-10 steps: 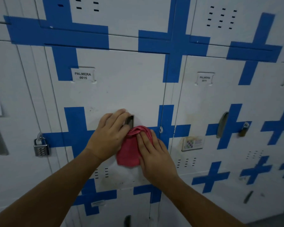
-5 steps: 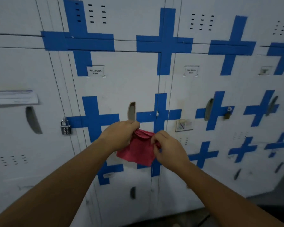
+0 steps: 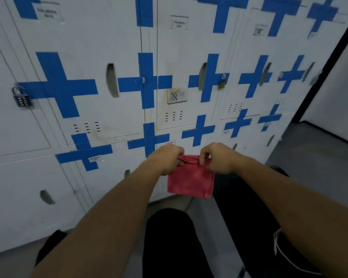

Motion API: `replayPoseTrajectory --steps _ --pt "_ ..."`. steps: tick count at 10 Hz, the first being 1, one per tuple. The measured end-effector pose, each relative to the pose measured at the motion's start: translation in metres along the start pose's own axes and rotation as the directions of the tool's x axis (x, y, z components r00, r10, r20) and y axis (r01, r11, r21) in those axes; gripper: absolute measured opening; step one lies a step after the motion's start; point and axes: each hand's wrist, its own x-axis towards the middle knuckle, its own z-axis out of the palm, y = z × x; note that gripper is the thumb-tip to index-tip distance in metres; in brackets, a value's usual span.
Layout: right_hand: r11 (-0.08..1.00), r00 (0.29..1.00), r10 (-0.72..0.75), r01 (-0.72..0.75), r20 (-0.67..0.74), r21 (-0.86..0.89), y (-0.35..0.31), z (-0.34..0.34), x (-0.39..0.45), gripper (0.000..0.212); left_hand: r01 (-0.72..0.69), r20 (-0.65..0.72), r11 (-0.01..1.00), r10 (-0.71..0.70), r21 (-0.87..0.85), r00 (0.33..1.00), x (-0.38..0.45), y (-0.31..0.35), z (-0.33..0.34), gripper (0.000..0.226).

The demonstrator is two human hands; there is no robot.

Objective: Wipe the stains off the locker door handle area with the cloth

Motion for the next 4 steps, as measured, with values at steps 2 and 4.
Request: replayPoseTrajectory --steps 2,4 --pt "0.980 0.984 0.171 -0.175 0.046 0.093 0.067 -0.001 -0.018 0.025 -0.022 0.053 0.992 0.028 -0.122 0.998 0.035 0.055 0.046 0.006" --pt "0.930 0.936 0.342 -0.325 0.082 -0.172 0.103 -0.005 0.012 0.025 0.001 -0.010 0.991 -0.002 -0.134 1.000 0.076 0.071 0.063 0.037"
